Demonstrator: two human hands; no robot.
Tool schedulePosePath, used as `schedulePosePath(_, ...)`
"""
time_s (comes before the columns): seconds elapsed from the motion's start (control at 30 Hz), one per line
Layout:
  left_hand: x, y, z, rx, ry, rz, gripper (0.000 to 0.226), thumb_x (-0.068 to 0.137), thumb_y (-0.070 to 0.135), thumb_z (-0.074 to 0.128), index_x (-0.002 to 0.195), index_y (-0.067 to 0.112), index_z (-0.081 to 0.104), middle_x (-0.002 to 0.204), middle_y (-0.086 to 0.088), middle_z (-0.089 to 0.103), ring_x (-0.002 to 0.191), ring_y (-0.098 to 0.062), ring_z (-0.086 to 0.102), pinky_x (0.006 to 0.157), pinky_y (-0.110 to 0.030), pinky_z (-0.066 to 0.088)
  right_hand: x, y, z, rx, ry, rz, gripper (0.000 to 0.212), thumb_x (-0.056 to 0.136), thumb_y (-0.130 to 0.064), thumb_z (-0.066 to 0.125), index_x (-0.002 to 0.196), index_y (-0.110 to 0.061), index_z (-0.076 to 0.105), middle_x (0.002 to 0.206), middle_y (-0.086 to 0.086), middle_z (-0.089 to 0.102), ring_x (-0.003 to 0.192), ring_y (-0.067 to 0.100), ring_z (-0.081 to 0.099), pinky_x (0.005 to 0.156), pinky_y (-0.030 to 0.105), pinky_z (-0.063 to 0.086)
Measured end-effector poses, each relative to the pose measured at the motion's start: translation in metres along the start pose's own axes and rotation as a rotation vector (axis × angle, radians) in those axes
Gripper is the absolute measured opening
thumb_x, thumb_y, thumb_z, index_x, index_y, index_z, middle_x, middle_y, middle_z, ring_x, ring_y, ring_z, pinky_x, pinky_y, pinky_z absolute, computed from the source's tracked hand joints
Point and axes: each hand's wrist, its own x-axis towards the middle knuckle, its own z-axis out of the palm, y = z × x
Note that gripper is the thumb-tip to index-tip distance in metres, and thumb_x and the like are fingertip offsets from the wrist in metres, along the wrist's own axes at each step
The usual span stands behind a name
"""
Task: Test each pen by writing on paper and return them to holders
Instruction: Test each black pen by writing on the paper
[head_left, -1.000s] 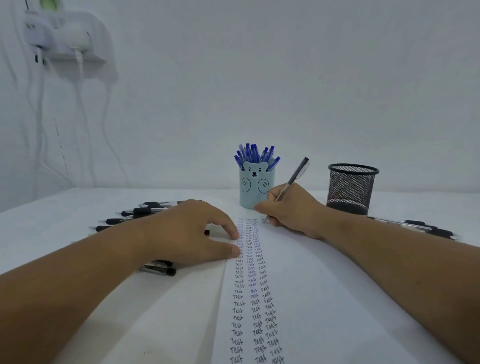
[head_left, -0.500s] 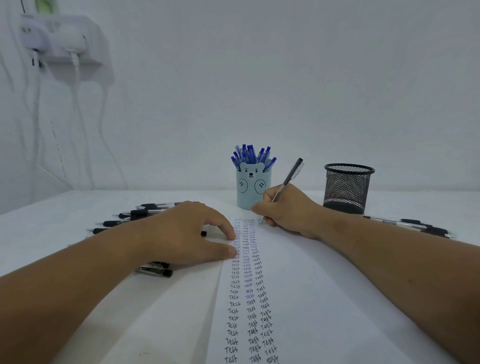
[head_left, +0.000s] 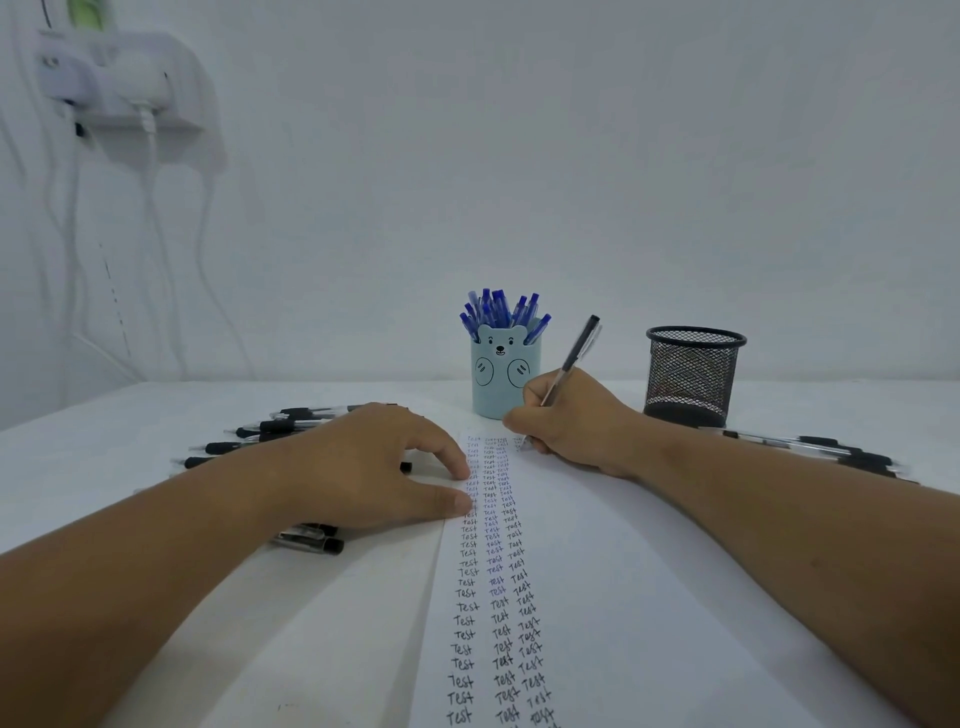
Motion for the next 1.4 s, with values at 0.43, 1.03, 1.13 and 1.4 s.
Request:
schedulePosePath(0.43,-0.0014,0.0016,-0.0005,0.012,0.004,-0.011,0.033,0.075,0.065,0.073,0.104,0.051,0.07,0.118,0.037,0.061,0.121,0.014,0.047,0.113,-0.027,0.037,0.0035,0.0025,0.0009,-0.012,0.006,-0.031,0.029,0.082,-0.011,0.066,0.062,-0.015,0.045,0.054,0.005,0.05,0.048,0.011,0.051,0.058,0.024,0.04)
schedulePosePath(1.03,-0.0015,0.0009,-0.0007,0.019,0.003,-0.013,0.032,0.076,0.063,0.073,0.105,0.049,0.07,0.118,0.038,0.061,0.12,0.016,0.046,0.111,-0.022,0.037,0.0033,0.0037,0.0,-0.042,0.015,-0.026,0.032,0.082,-0.013,0.065,0.058,-0.017,0.044,0.053,0.005,0.055,0.048,0.011,0.051,0.058,0.025,0.04)
schedulePosePath(1.13,-0.0012,0.0009,-0.0012,0.026,0.001,-0.007,0.032,0.076,0.065,0.072,0.105,0.05,0.07,0.117,0.039,0.061,0.12,0.016,0.046,0.111,-0.023,0.037,0.0018,0.0025,-0.001,-0.054,0.024,-0.037,0.029,0.083,-0.012,0.064,0.061,-0.015,0.046,0.057,0.006,0.054,0.045,0.005,0.05,0.054,0.022,0.039)
schedulePosePath(1.4,-0.0014,0.0015,-0.0015,0.02,-0.003,-0.012,0.032,0.077,0.064,0.072,0.105,0.049,0.07,0.117,0.039,0.061,0.12,0.016,0.046,0.112,-0.023,0.036,0.0033,0.0028,-0.0008,-0.037,0.014,-0.016,0.039,0.082,-0.01,0.064,0.053,-0.02,0.04,0.049,0.002,0.05,0.049,0.014,0.049,0.057,0.025,0.04)
